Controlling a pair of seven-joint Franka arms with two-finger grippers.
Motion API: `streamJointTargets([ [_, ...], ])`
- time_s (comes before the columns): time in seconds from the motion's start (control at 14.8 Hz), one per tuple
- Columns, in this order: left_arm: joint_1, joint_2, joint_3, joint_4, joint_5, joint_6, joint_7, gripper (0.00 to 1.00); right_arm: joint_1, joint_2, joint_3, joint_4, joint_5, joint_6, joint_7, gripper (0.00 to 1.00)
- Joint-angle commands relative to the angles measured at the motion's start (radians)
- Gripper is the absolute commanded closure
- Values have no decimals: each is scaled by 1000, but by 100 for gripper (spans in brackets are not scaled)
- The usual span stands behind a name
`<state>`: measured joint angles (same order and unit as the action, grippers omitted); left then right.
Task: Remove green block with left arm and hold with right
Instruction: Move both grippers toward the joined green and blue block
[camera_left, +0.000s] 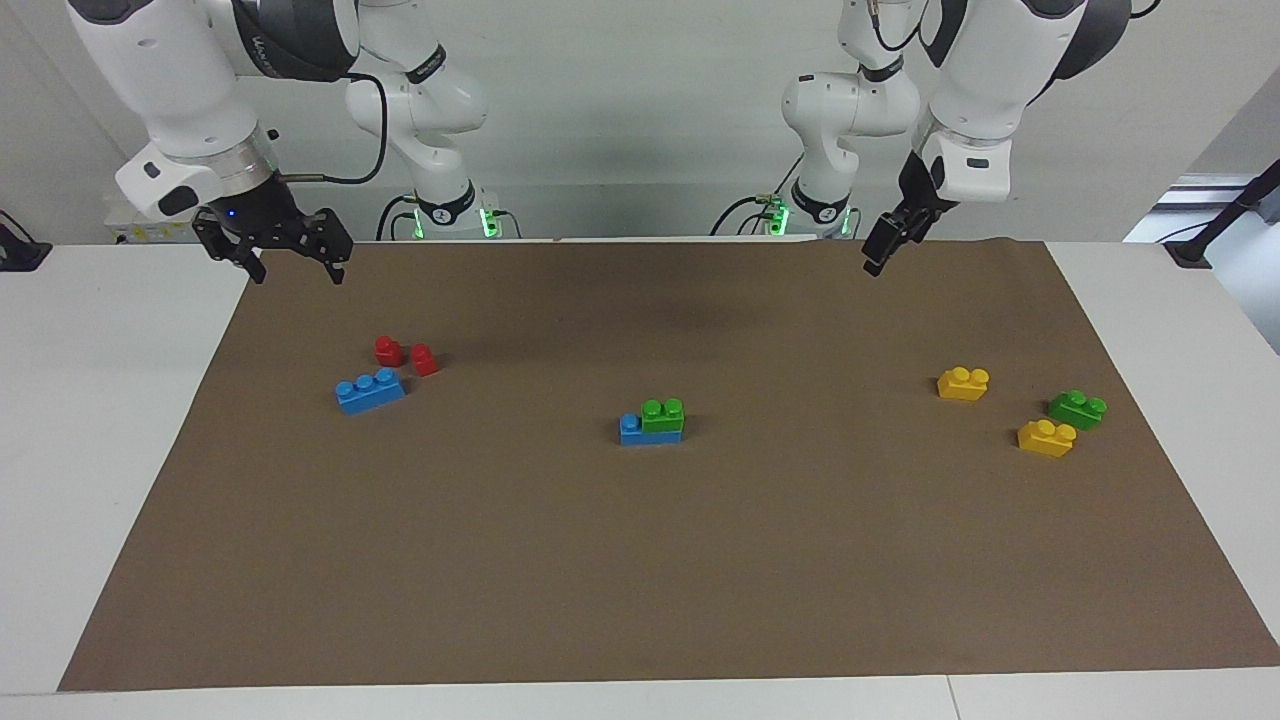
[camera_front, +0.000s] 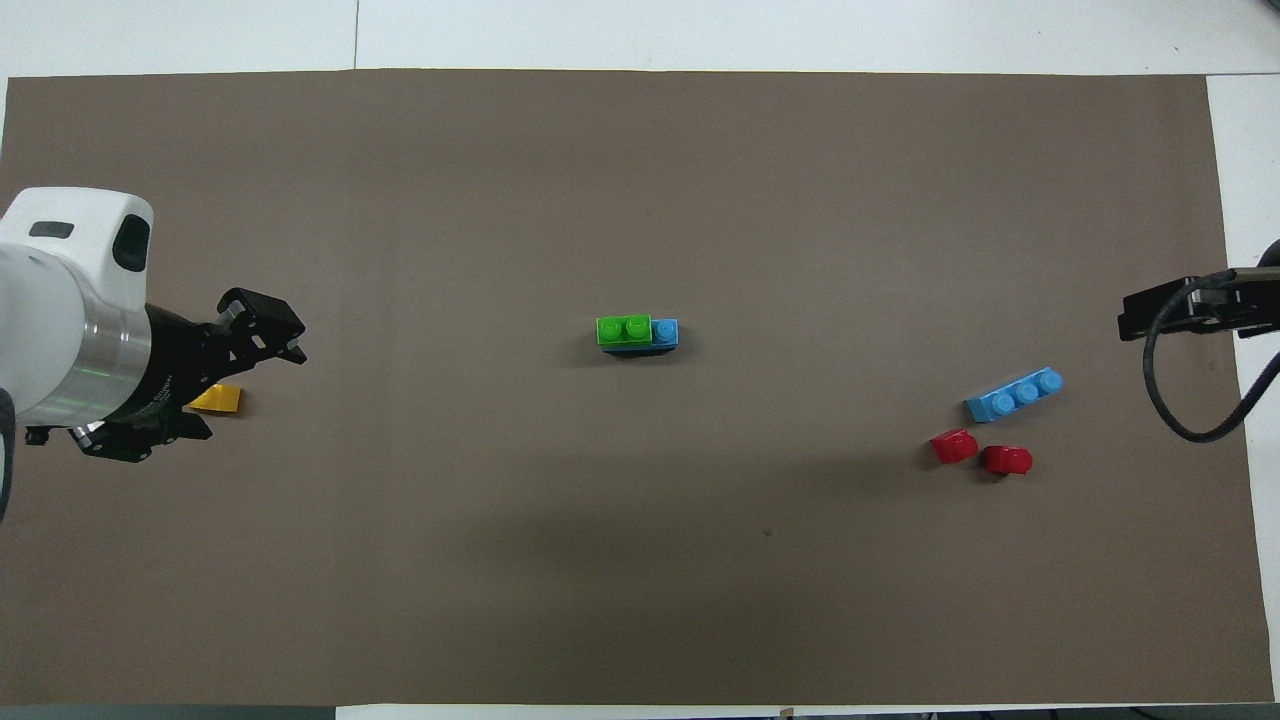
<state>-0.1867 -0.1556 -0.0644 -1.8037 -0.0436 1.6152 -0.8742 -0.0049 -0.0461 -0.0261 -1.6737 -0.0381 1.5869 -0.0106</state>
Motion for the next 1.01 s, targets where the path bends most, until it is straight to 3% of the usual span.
streamJointTargets([
  [0.0, -14, -32, 14, -36, -27, 15, -31, 0, 3, -5, 5, -15, -5, 16, 131, 0],
  [0.34, -11, -28, 14, -26, -27, 31, -15, 0, 128, -17, 8, -77, 107, 125, 885, 1],
  [0.61, -17, -30, 14, -34, -29, 31, -66, 0, 143, -14, 8, -118, 225, 150, 1205, 1],
  [0.94, -131, -51, 14, -109, -29, 161, -409, 0, 189, 29, 8, -169, 334, 237, 1549, 1],
])
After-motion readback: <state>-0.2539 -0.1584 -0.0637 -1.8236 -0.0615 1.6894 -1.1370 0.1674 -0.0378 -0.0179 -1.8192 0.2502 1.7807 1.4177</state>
